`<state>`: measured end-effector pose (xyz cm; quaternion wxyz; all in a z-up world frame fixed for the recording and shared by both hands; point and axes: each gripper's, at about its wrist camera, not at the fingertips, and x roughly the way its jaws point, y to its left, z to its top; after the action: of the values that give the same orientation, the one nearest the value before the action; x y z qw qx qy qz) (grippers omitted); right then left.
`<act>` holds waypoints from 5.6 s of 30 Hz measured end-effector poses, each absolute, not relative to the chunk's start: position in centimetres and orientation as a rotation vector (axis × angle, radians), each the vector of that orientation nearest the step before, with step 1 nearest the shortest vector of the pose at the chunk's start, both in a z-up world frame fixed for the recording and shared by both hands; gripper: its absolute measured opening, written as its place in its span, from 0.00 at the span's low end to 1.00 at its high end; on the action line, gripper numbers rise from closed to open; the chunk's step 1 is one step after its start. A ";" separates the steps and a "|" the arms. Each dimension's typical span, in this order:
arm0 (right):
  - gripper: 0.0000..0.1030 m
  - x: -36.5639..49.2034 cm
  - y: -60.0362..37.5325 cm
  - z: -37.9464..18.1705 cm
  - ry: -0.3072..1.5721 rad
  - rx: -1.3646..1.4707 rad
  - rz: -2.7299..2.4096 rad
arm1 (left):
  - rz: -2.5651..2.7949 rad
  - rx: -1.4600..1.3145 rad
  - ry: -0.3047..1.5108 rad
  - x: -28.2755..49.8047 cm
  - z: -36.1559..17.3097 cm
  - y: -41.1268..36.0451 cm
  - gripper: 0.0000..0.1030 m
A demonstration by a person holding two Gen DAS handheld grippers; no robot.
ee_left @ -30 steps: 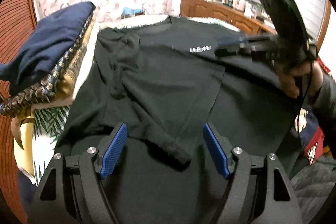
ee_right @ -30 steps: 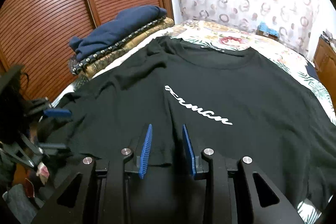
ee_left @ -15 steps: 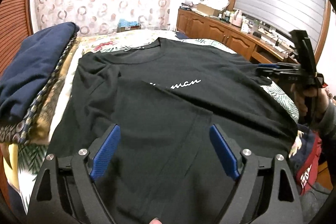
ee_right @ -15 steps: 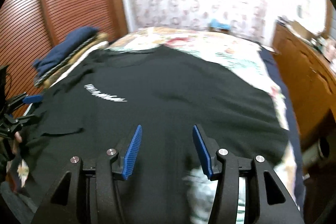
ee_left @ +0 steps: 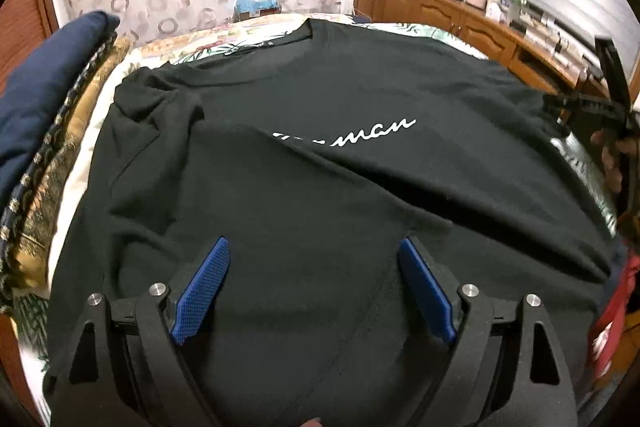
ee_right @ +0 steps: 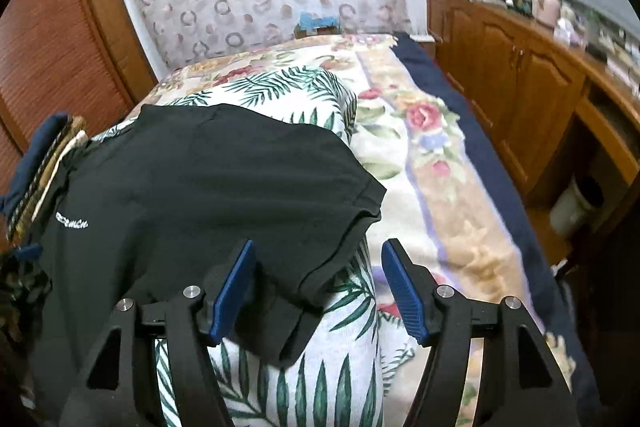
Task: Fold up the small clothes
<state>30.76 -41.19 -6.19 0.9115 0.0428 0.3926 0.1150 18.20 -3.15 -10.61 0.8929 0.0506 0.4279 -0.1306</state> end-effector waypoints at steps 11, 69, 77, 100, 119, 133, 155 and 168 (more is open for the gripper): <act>0.63 34.9 -43.7 -7.4 0.896 0.237 0.260 | -0.262 0.105 0.890 18.2 -10.7 -3.3 0.87; 0.50 25.6 -27.5 -5.9 0.818 -0.194 0.615 | -0.339 -0.063 0.659 11.0 -6.2 -1.6 0.87; 0.50 26.4 -24.4 -5.3 0.794 -0.195 0.626 | -0.309 -0.051 0.638 10.8 -5.6 -1.1 0.87; 0.03 30.1 -16.4 -5.9 0.783 -0.301 0.637 | -0.263 -0.047 0.634 10.7 -6.1 -0.2 0.87; 0.50 32.0 -15.6 -2.4 0.719 -0.157 0.663 | -0.214 -0.075 0.644 11.4 -6.7 2.4 0.87; 0.51 33.6 -21.2 -8.4 0.753 -0.287 0.430 | -0.183 -0.012 0.683 17.5 -5.5 5.7 0.72; 0.64 35.4 -22.9 -9.6 0.785 -0.223 0.445 | -0.161 0.082 0.930 31.6 -9.4 4.6 0.51; 0.64 35.4 -23.0 -9.6 0.784 -0.223 0.444 | -0.171 0.074 0.880 30.9 -9.2 4.8 0.08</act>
<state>35.43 -23.01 -9.60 0.8942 -0.1075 0.3783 0.2140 30.90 4.81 -9.20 0.9006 0.0356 0.4253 -0.0827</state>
